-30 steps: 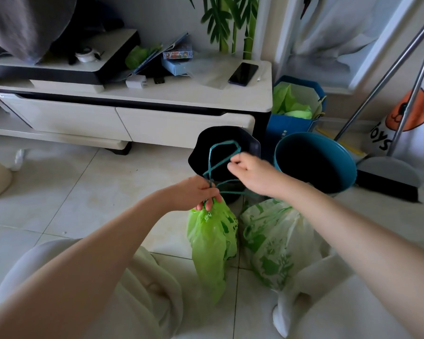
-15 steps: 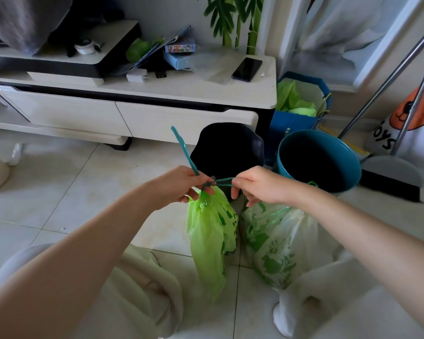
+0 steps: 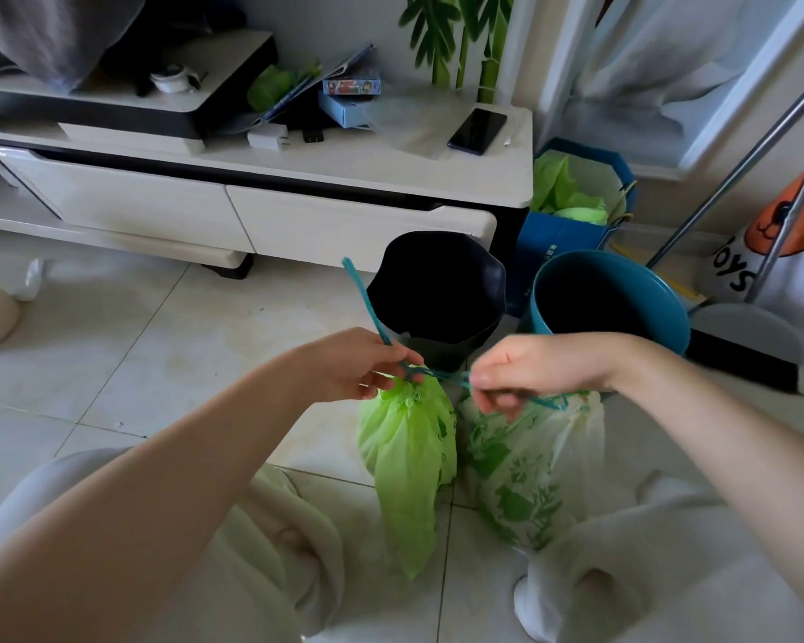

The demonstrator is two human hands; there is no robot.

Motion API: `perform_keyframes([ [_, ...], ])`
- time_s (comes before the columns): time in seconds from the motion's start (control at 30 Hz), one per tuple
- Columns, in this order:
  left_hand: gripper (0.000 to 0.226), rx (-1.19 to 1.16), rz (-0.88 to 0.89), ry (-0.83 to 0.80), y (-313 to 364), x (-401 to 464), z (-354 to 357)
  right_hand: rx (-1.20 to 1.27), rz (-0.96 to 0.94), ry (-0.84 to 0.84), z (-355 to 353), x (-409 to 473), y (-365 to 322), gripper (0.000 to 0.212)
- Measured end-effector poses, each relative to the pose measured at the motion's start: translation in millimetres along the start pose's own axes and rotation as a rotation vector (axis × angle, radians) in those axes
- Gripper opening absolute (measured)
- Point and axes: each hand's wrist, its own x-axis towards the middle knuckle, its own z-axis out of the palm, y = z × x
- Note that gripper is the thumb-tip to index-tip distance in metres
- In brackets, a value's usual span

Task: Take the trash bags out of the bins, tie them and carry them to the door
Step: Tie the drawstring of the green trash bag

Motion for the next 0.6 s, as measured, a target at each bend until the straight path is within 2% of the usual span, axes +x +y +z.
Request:
perform_keyframes([
  [0.1,0.023,-0.117,-0.031,0.047,-2,4,-1,-0.354,0.239,-0.196,11,5,10,0.035],
  [0.17,0.019,-0.133,-0.019,0.046,-5,4,-2,-0.4,0.352,-0.264,21,13,18,0.034],
  [0.33,0.018,-0.161,0.017,0.006,-10,2,-2,-0.5,0.393,-0.186,23,31,30,0.032],
  [0.5,0.014,-0.235,0.03,0.008,-10,2,-2,-0.626,0.453,-0.199,27,43,39,0.034],
  [0.6,0.014,-0.178,0.062,0.043,-10,0,-2,-0.582,0.418,-0.178,16,44,37,0.041],
])
